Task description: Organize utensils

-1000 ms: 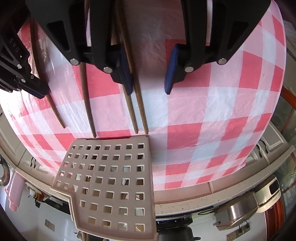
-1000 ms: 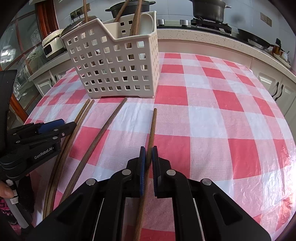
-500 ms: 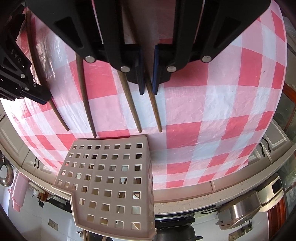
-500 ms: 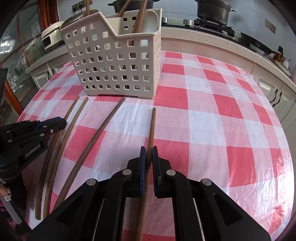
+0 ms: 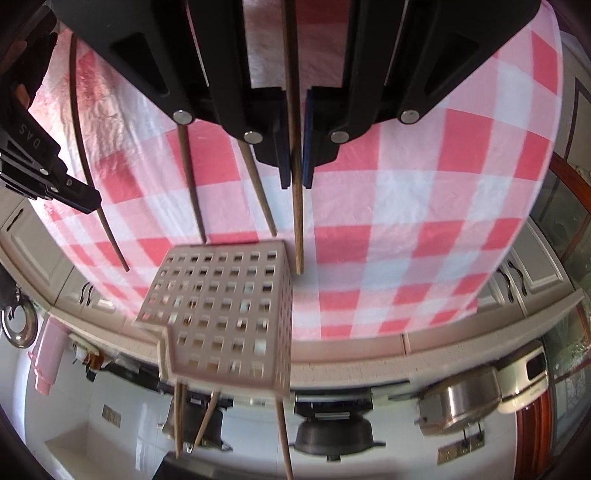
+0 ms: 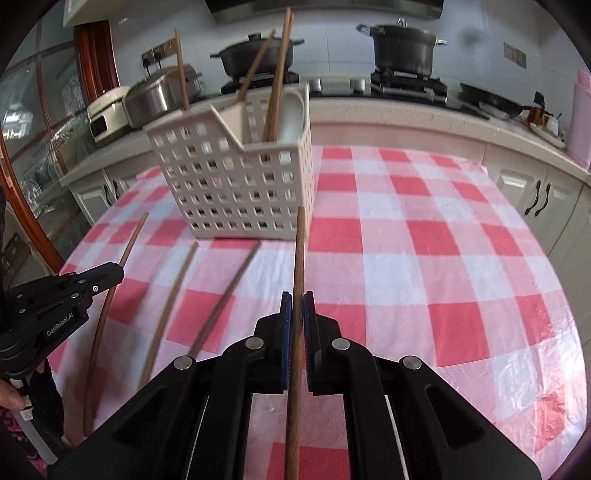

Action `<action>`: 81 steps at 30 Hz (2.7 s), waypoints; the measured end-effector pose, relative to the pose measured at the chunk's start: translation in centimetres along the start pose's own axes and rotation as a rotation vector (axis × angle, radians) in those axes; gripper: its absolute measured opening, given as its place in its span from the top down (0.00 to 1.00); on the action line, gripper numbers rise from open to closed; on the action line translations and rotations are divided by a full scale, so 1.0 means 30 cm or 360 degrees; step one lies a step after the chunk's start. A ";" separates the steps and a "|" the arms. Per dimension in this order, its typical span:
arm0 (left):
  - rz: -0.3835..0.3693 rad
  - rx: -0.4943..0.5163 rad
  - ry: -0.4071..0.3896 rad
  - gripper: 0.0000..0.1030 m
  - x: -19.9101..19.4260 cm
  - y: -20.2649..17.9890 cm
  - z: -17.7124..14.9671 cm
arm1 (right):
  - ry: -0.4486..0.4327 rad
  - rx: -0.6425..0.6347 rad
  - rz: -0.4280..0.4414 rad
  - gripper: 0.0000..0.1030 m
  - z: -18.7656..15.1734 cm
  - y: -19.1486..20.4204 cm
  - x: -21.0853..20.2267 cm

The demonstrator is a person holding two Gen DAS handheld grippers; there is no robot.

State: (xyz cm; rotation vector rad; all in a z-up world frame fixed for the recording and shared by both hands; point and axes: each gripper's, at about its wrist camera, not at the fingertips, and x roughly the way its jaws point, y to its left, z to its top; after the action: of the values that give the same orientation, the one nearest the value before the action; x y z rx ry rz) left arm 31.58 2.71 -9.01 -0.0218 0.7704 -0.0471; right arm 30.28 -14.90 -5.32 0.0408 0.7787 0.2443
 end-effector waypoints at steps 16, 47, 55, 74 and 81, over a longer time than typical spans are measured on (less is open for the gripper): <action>-0.0014 -0.0015 -0.0303 0.94 -0.294 0.003 0.008 | -0.0295 -0.0025 0.0023 0.94 0.041 0.064 -0.262; 0.0016 0.0028 -0.0603 0.94 -0.503 -0.011 0.038 | -0.0495 -0.0040 0.0049 0.94 0.079 0.104 -0.415; 0.0022 0.0051 -0.0614 0.94 -0.498 -0.020 0.067 | -0.0525 -0.0068 0.0042 0.94 0.133 0.108 -0.405; -0.0050 0.0108 -0.0701 0.94 -0.499 -0.046 0.347 | -0.0663 -0.0103 -0.0003 0.94 0.395 0.063 -0.375; -0.0075 0.0137 -0.0776 0.94 -0.521 -0.084 0.527 | -0.0714 -0.0077 0.0014 0.94 0.532 0.040 -0.365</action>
State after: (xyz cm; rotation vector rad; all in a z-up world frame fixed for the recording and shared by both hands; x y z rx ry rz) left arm 31.31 1.04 13.31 0.0300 0.2799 -0.1153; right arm 33.70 -15.44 13.76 0.0513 0.3266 0.2504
